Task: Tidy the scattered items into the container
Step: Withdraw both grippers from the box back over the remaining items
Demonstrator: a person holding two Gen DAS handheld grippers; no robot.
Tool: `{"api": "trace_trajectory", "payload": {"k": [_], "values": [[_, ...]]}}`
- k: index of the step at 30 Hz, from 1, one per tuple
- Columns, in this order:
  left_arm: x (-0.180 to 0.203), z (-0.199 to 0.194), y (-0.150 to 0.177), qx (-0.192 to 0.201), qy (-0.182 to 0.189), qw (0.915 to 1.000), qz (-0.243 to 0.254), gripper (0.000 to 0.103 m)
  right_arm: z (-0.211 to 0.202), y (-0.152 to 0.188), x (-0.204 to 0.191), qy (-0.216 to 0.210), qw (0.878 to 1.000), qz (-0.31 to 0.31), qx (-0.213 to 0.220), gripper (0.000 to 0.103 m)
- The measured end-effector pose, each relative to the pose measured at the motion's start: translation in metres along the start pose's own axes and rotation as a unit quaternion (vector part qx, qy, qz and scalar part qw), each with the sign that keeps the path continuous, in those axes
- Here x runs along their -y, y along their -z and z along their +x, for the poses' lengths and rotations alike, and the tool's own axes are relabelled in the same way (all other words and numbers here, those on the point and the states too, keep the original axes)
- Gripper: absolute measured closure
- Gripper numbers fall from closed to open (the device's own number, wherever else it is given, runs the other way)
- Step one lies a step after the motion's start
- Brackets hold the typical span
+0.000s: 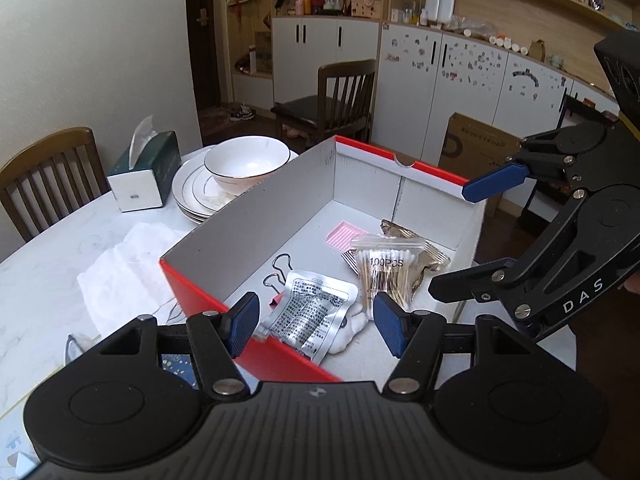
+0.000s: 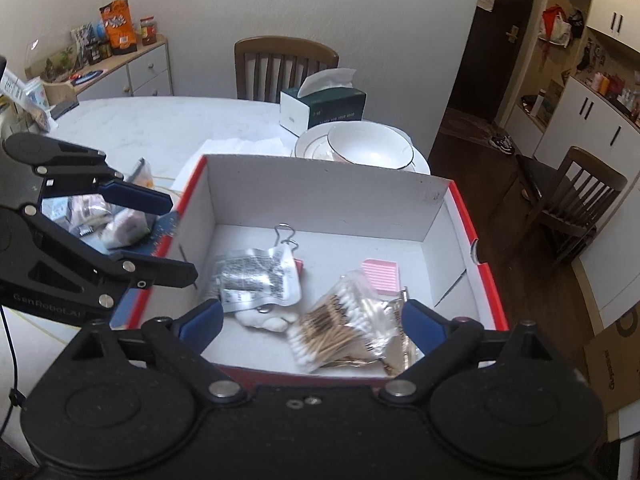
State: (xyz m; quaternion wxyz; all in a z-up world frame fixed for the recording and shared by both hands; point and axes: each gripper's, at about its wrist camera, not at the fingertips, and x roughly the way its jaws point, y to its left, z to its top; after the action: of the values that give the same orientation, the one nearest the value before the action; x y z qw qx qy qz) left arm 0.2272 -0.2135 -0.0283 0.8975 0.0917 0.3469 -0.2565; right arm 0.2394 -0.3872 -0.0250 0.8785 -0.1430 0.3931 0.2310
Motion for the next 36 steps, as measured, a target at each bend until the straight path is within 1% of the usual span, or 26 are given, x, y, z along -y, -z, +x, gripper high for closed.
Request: {"api": "trace_trajectory", "payload": {"k": [2, 4, 6, 7, 13, 16, 20, 25, 26, 27, 29, 32, 35, 36], "values": [[-0.003, -0.009, 0.004, 0.007, 0.002, 1.0000, 0.002, 0.041, -0.005, 0.000, -0.007, 0.001, 1.000, 0.007, 0.003, 0.006], [-0.004, -0.018, 0.008, 0.015, -0.006, 0.9999, 0.006, 0.041, -0.010, 0.000, -0.014, 0.000, 1.000, 0.017, 0.008, 0.004], [-0.007, -0.027, 0.013, 0.023, -0.006, 0.9997, 0.007, 0.031, -0.014, 0.000, -0.021, -0.001, 0.999, 0.030, 0.016, 0.002], [-0.009, -0.032, 0.016, 0.027, -0.005, 0.9996, 0.008, 0.030, -0.016, 0.000, -0.025, -0.003, 0.999, 0.035, 0.019, 0.002], [-0.020, -0.057, 0.034, 0.043, -0.006, 0.9990, 0.011, 0.028, -0.026, -0.004, -0.052, -0.007, 0.997, 0.057, 0.042, 0.001], [-0.030, -0.070, 0.046, 0.048, -0.007, 0.9988, 0.006, 0.025, -0.030, -0.007, -0.068, -0.009, 0.997, 0.062, 0.051, 0.001], [-0.045, -0.087, 0.063, 0.053, -0.013, 0.9985, 0.002, 0.024, -0.029, -0.010, -0.087, -0.007, 0.996, 0.072, 0.054, 0.001], [-0.066, -0.103, 0.084, 0.048, -0.013, 0.9987, -0.011, 0.024, -0.024, -0.010, -0.110, -0.010, 0.995, 0.083, 0.050, 0.001], [-0.070, -0.106, 0.088, 0.047, -0.012, 0.9987, -0.014, 0.023, -0.023, -0.010, -0.115, -0.011, 0.995, 0.083, 0.048, 0.001], [-0.074, -0.108, 0.092, 0.047, -0.011, 0.9987, -0.018, 0.018, -0.022, -0.011, -0.120, -0.012, 0.996, 0.082, 0.047, 0.001], [-0.081, -0.114, 0.100, 0.048, -0.011, 0.9986, -0.022, 0.013, -0.020, -0.012, -0.130, -0.012, 0.996, 0.081, 0.045, 0.001], [-0.092, -0.120, 0.111, 0.046, -0.011, 0.9986, -0.024, 0.012, -0.018, -0.014, -0.144, -0.012, 0.995, 0.084, 0.044, 0.001], [-0.103, -0.126, 0.124, 0.042, -0.013, 0.9987, -0.026, 0.005, -0.014, -0.017, -0.158, -0.009, 0.996, 0.082, 0.042, 0.001], [-0.107, -0.127, 0.128, 0.040, -0.014, 0.9987, -0.027, 0.005, -0.012, -0.017, -0.163, -0.009, 0.996, 0.080, 0.041, 0.001]]}}
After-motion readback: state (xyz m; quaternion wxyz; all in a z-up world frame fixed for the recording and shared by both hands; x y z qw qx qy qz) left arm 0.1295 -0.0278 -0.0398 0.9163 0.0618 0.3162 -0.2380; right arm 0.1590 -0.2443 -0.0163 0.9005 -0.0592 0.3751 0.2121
